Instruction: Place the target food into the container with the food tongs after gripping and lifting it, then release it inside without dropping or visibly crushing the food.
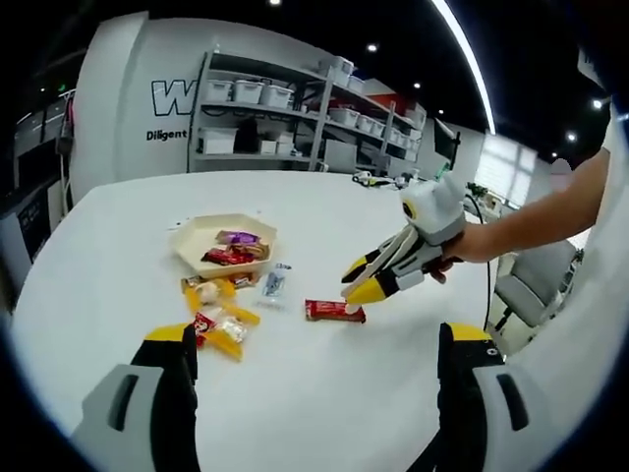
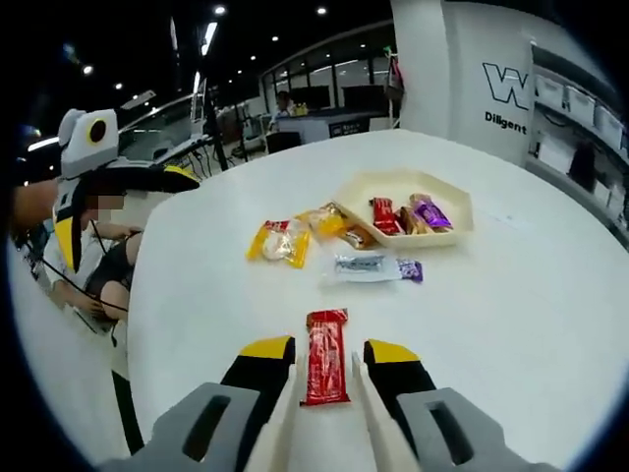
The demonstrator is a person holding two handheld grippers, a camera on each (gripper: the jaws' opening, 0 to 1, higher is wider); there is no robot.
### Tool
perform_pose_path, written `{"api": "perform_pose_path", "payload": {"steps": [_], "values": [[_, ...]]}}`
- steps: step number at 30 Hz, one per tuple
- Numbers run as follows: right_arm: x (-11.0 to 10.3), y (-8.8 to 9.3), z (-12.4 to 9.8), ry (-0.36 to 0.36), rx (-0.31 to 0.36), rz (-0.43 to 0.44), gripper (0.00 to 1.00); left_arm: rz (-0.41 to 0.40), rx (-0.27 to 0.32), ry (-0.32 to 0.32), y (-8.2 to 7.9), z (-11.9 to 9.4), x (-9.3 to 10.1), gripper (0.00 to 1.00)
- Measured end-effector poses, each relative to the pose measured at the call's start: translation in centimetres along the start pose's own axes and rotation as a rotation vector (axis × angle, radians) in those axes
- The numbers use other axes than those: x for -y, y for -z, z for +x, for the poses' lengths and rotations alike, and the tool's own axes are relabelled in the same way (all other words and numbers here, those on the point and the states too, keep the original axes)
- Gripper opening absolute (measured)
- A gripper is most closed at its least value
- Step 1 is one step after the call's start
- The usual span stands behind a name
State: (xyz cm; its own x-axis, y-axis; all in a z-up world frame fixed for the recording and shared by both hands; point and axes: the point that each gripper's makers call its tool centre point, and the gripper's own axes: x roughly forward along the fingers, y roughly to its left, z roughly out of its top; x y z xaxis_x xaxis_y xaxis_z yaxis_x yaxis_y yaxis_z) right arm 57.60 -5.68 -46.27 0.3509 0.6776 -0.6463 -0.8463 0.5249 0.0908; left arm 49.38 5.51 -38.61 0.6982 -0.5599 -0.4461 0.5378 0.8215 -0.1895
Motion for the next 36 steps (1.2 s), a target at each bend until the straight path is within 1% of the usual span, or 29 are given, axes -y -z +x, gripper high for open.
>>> {"api": "perform_pose_path", "payload": {"steps": [3, 5, 7, 8, 9, 11, 13, 14, 15, 17, 19, 20, 21, 22, 23, 26, 28, 31, 33, 35, 36], "values": [[0.1, 0.0, 0.4, 0.009, -0.013, -0.005, 0.24, 0.006, -0.022, -0.014, 0.5, -0.1, -0.5, 0.99], [0.0, 0.1, 0.7, 0.006, -0.021, -0.014, 0.24, 0.004, -0.019, -0.021, 0.5, -0.3, -0.7, 0.99], [-0.1, 0.5, 0.9, 0.009, -0.047, -0.022, 0.24, -0.008, -0.017, -0.025, 0.5, -0.4, -0.9, 0.99], [0.0, 0.6, 1.1, 0.016, -0.053, -0.043, 0.24, -0.011, -0.018, -0.031, 0.5, -0.5, -1.0, 0.99], [-0.1, 0.7, 1.2, 0.013, -0.059, -0.039, 0.24, -0.012, -0.024, -0.040, 0.7, -0.6, -1.2, 0.99], [-0.3, 0.9, 1.4, 0.008, -0.070, -0.036, 0.24, -0.017, -0.025, -0.037, 0.9, -0.8, -1.3, 0.99], [-0.1, 1.2, 1.7, 0.021, -0.088, -0.057, 0.24, -0.018, -0.035, -0.035, 1.2, -0.9, -1.4, 0.99], [-0.1, 1.0, 1.7, 0.020, -0.081, -0.064, 0.24, -0.014, -0.039, -0.040, 1.4, -1.0, -1.5, 0.99], [0.0, 0.8, 1.7, 0.020, -0.075, -0.054, 0.24, -0.012, -0.043, -0.045, 1.5, -1.1, -1.6, 0.99], [0.2, 0.6, 1.8, 0.026, -0.077, -0.041, 0.24, -0.029, -0.045, -0.046, 1.7, -1.2, -1.7, 0.99], [0.1, 0.7, 1.8, 0.026, -0.079, -0.053, 0.24, -0.030, -0.046, -0.047, 1.9, -1.3, -1.8, 0.99], [0.0, 0.7, 1.8, 0.025, -0.080, -0.067, 0.24, -0.028, -0.044, -0.047, 1.8, -1.3, -1.8, 0.99], [-0.2, 0.9, 1.8, 0.024, -0.088, -0.103, 0.24, -0.030, -0.037, -0.043, 1.7, -1.4, -1.7, 0.99], [-0.2, 1.0, 1.8, 0.028, -0.093, -0.116, 0.23, -0.032, -0.023, -0.039, 1.5, -1.4, -1.6, 0.99], [-0.3, 1.0, 1.8, 0.029, -0.091, -0.112, 0.23, -0.036, -0.010, -0.039, 1.2, -1.4, -1.6, 0.99], [-0.5, 1.0, 1.7, 0.027, -0.080, -0.116, 0.19, -0.044, -0.007, -0.043, 1.3, -1.4, -1.6, 0.99], [-0.6, 1.0, 1.7, 0.032, -0.075, -0.122, 0.19, -0.045, -0.003, -0.042, 1.3, -1.5, -1.6, 0.99], [-0.5, 0.9, 1.6, 0.043, -0.068, -0.103, 0.18, -0.049, 0.010, -0.039, 1.3, -1.6, -1.5, 0.99], [-0.4, 1.0, 1.5, 0.042, -0.058, -0.067, 0.19, -0.056, 0.020, -0.035, 1.3, -1.8, -1.4, 0.99], [-0.4, 1.0, 1.3, 0.045, -0.056, -0.058, 0.19, -0.060, 0.022, -0.036, 1.4, -1.8, -1.5, 0.99], [-0.4, 0.8, 1.0, 0.048, -0.042, -0.051, 0.19, -0.064, 0.022, -0.042, 1.5, -1.8, -1.6, 0.99]]}}
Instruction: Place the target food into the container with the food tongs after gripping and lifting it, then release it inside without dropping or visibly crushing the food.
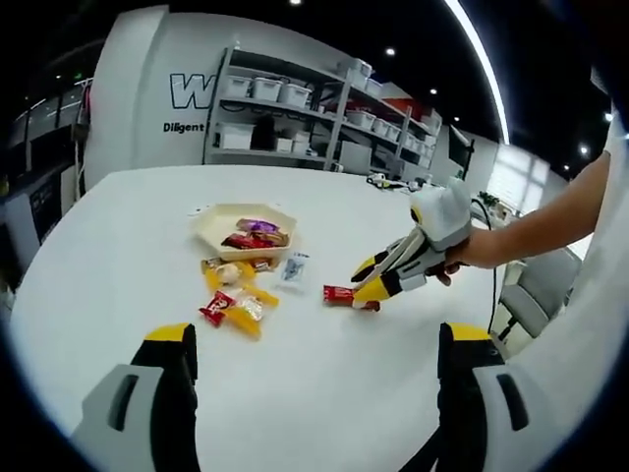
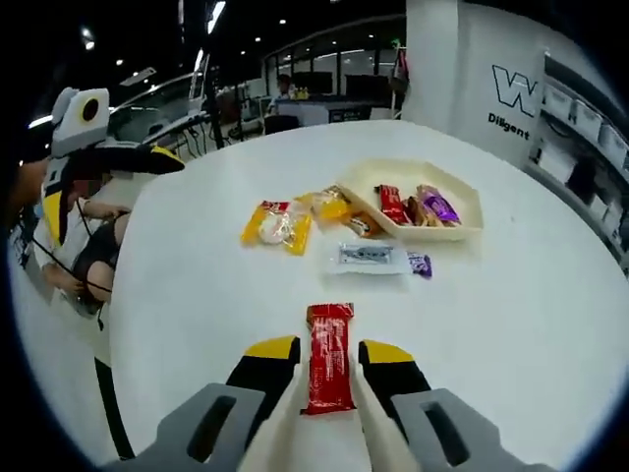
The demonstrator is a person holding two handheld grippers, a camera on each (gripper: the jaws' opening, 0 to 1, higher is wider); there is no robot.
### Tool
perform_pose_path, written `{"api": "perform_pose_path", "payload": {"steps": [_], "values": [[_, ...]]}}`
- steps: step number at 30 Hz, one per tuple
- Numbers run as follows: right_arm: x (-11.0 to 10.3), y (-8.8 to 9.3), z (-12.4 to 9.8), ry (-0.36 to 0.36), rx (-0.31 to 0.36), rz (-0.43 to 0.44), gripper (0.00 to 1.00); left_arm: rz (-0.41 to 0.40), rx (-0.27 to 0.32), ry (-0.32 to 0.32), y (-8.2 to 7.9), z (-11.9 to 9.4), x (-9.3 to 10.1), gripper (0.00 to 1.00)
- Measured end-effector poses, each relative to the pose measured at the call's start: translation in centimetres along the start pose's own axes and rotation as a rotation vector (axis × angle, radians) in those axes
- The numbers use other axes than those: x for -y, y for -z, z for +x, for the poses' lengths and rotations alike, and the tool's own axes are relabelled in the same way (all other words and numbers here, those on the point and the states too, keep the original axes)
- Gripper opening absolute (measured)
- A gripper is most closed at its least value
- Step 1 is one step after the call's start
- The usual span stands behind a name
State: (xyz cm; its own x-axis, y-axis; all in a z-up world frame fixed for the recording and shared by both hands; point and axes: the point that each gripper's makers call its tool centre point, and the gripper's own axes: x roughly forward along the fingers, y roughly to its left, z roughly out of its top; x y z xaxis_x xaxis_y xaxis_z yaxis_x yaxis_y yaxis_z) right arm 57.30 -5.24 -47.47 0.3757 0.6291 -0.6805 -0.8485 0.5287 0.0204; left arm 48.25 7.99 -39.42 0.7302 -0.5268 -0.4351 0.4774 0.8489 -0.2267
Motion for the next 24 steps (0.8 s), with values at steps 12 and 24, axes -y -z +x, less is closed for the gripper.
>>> {"api": "perform_pose_path", "payload": {"steps": [12, 24], "values": [[3.2, -5.4, -2.7, 0.044, 0.131, 0.063, 0.19, -0.019, 0.053, -0.002, -1.0, 0.0, 0.0, 0.99], [6.5, -12.4, -2.7, 0.079, 0.209, 0.034, 0.19, -0.015, 0.080, 0.000, -1.7, -0.3, -0.1, 0.99]]}}
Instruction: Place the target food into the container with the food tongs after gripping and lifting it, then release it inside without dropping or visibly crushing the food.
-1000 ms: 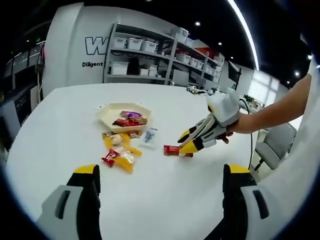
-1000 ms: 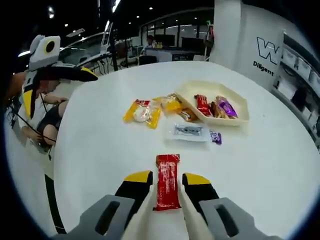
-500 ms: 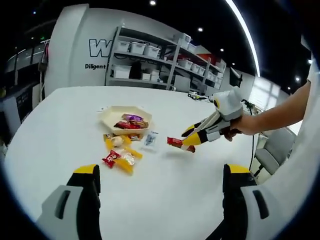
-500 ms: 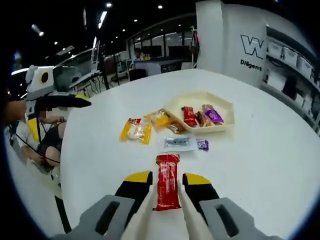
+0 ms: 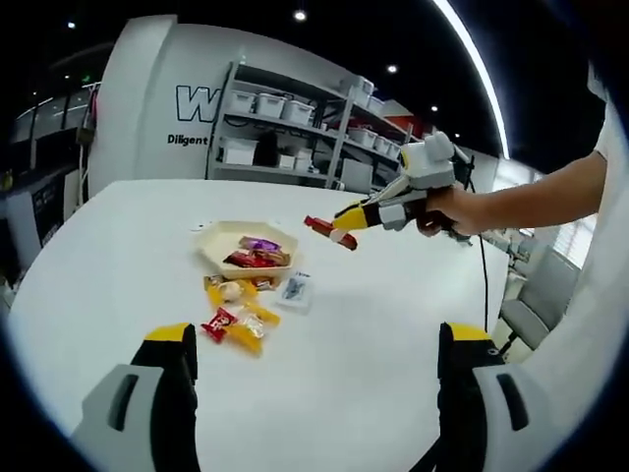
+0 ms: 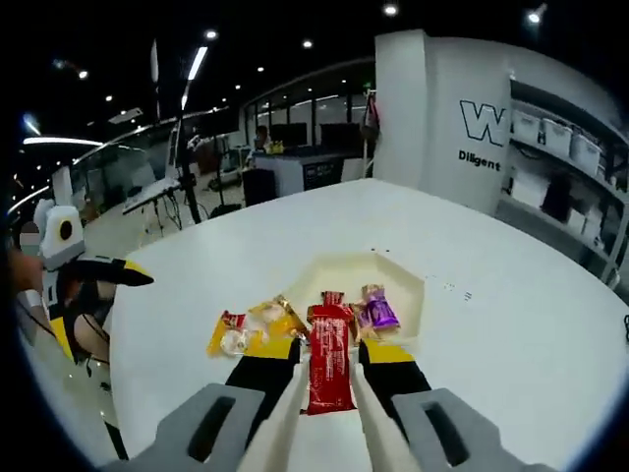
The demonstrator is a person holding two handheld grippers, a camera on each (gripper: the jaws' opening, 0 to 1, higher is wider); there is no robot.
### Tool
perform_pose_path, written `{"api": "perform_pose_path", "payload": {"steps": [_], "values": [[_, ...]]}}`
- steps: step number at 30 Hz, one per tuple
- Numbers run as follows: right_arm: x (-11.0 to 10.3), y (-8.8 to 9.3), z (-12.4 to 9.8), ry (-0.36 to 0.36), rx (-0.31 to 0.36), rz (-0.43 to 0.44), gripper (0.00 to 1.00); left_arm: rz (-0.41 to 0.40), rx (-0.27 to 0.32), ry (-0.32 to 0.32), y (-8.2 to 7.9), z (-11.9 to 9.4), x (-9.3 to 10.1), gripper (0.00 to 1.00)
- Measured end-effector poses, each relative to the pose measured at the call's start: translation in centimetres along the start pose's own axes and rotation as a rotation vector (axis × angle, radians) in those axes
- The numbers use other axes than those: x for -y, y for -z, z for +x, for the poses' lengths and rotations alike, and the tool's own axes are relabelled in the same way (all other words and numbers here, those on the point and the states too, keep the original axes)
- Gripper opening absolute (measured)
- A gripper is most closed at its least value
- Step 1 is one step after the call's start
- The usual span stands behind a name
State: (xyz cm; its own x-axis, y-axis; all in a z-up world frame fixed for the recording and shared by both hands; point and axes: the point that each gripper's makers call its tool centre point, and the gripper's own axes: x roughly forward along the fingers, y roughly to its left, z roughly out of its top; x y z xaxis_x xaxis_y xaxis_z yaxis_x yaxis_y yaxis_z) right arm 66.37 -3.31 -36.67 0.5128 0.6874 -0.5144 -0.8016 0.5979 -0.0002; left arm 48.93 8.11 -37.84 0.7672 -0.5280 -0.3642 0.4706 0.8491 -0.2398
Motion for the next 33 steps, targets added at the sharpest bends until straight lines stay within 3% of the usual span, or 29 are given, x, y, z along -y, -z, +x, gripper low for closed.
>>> {"api": "perform_pose_path", "payload": {"steps": [6, 10, 15, 18, 33], "values": [[0.6, -2.4, 1.4, 0.005, 0.019, -0.015, 0.19, -0.013, 0.009, -0.010, -0.1, -0.3, -0.4, 0.99], [1.2, -5.1, 2.6, 0.001, 0.044, -0.033, 0.19, -0.019, 0.011, -0.017, -0.1, -0.5, -0.7, 0.99], [1.4, -9.4, 3.0, 0.046, 0.127, -0.094, 0.20, -0.019, 0.014, -0.028, -0.4, -0.8, -1.3, 0.99], [1.3, -10.7, 2.8, 0.051, 0.160, -0.071, 0.21, -0.018, 0.016, -0.035, -0.7, -0.9, -1.6, 0.99], [1.1, -9.8, 2.1, 0.056, 0.143, -0.070, 0.21, -0.009, 0.017, -0.042, -1.1, -0.9, -1.8, 0.99]]}}
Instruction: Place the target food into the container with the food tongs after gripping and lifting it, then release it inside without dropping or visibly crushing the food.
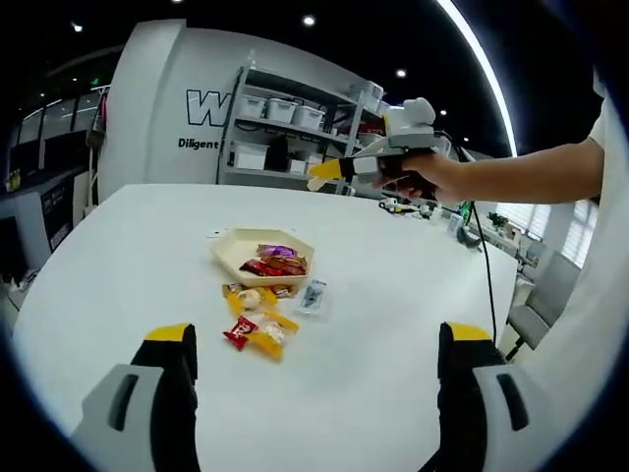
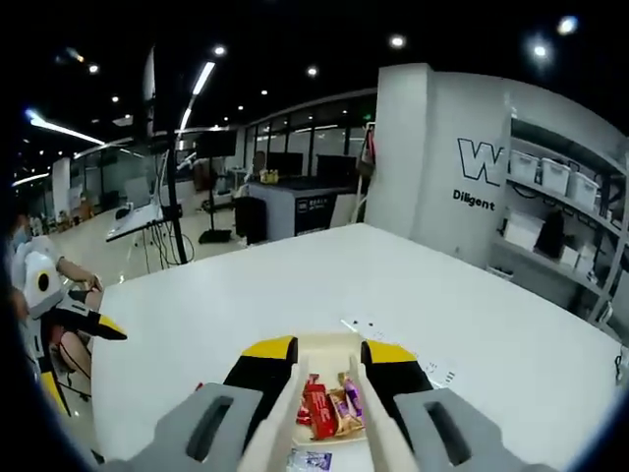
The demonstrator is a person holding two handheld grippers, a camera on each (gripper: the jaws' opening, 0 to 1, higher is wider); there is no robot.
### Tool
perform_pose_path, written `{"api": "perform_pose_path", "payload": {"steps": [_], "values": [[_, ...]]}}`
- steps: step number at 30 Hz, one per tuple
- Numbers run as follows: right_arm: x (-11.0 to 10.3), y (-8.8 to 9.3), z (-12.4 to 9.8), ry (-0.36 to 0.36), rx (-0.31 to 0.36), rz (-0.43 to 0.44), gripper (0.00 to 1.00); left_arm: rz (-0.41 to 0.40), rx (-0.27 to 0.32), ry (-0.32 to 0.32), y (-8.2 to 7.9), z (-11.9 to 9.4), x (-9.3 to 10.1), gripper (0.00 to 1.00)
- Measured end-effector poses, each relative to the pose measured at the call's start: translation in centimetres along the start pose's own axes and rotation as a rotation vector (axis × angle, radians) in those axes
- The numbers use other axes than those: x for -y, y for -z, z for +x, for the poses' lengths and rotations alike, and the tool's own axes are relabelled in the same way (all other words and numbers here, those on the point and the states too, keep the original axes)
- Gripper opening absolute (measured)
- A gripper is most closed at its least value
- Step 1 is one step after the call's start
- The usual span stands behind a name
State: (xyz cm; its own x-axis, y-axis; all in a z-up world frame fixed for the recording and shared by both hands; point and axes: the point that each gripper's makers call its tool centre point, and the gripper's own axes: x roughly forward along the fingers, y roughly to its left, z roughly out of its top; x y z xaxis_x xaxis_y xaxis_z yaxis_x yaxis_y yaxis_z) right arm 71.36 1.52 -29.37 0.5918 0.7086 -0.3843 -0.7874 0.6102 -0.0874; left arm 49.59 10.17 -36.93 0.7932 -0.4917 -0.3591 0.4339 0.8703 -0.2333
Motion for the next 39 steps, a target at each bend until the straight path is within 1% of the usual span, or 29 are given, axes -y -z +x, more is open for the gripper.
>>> {"api": "perform_pose_path", "payload": {"steps": [1, 3, 5, 7, 8, 14, 17, 18, 19, 22, 24, 26, 27, 29, 30, 34, 39], "values": [[-0.1, 0.1, 0.0, -0.007, -0.005, 0.010, 0.21, 0.001, -0.002, 0.000, 0.1, 0.0, 0.1, 0.99], [-0.1, 0.2, 0.0, -0.004, -0.007, -0.004, 0.21, -0.003, -0.001, 0.000, 0.1, -0.1, 0.2, 0.99], [-0.4, 0.3, 0.0, -0.018, -0.006, 0.019, 0.21, -0.003, 0.001, -0.002, 0.0, -0.1, 0.2, 0.99], [-0.5, 0.4, 0.0, -0.013, -0.006, 0.002, 0.21, 0.007, -0.001, -0.001, 0.1, -0.2, 0.4, 0.99], [-0.5, 0.5, 0.0, -0.018, -0.009, 0.006, 0.21, 0.007, -0.003, 0.000, 0.1, -0.2, 0.4, 0.99], [-0.8, 1.4, 0.1, -0.027, -0.022, 0.025, 0.21, -0.007, -0.010, -0.003, 0.4, -0.5, 0.2, 0.99], [-1.2, 2.8, 0.4, -0.034, -0.055, 0.023, 0.22, -0.008, -0.011, -0.003, 0.4, -0.6, 0.2, 0.99], [-1.3, 3.6, 0.6, -0.039, -0.069, 0.021, 0.22, -0.008, -0.010, -0.003, 0.4, -0.7, 0.2, 0.99], [-1.4, 4.2, 0.7, -0.041, -0.079, 0.022, 0.21, -0.011, -0.009, -0.003, 0.5, -0.7, 0.2, 0.99], [-1.4, 5.8, 1.2, -0.049, -0.103, 0.034, 0.22, -0.010, -0.011, -0.002, 0.6, -0.8, 0.3, 0.99], [-1.7, 6.8, 1.3, -0.060, -0.126, 0.047, 0.22, -0.011, -0.012, 0.000, 0.6, -0.8, 0.3, 0.99], [-2.0, 7.7, 1.4, -0.060, -0.138, 0.042, 0.22, -0.013, -0.016, 0.001, 0.8, -0.8, 0.4, 0.99], [-2.2, 8.2, 1.5, -0.066, -0.153, 0.056, 0.22, -0.013, -0.018, 0.002, 0.9, -0.9, 0.4, 0.99], [-2.4, 8.6, 1.6, -0.066, -0.156, 0.052, 0.22, -0.015, -0.019, 0.004, 1.0, -0.9, 0.5, 0.99], [-2.8, 9.4, 1.7, -0.074, -0.173, 0.059, 0.22, -0.013, -0.020, 0.004, 1.0, -1.0, 0.5, 0.99], [-3.5, 10.4, 1.8, -0.080, -0.192, 0.058, 0.22, -0.014, -0.027, 0.007, 1.3, -1.1, 0.6, 0.99], [-5.6, 11.5, 1.7, -0.111, -0.214, 0.052, 0.22, -0.012, -0.026, 0.006, 1.3, -1.2, 0.5, 0.99]]}}
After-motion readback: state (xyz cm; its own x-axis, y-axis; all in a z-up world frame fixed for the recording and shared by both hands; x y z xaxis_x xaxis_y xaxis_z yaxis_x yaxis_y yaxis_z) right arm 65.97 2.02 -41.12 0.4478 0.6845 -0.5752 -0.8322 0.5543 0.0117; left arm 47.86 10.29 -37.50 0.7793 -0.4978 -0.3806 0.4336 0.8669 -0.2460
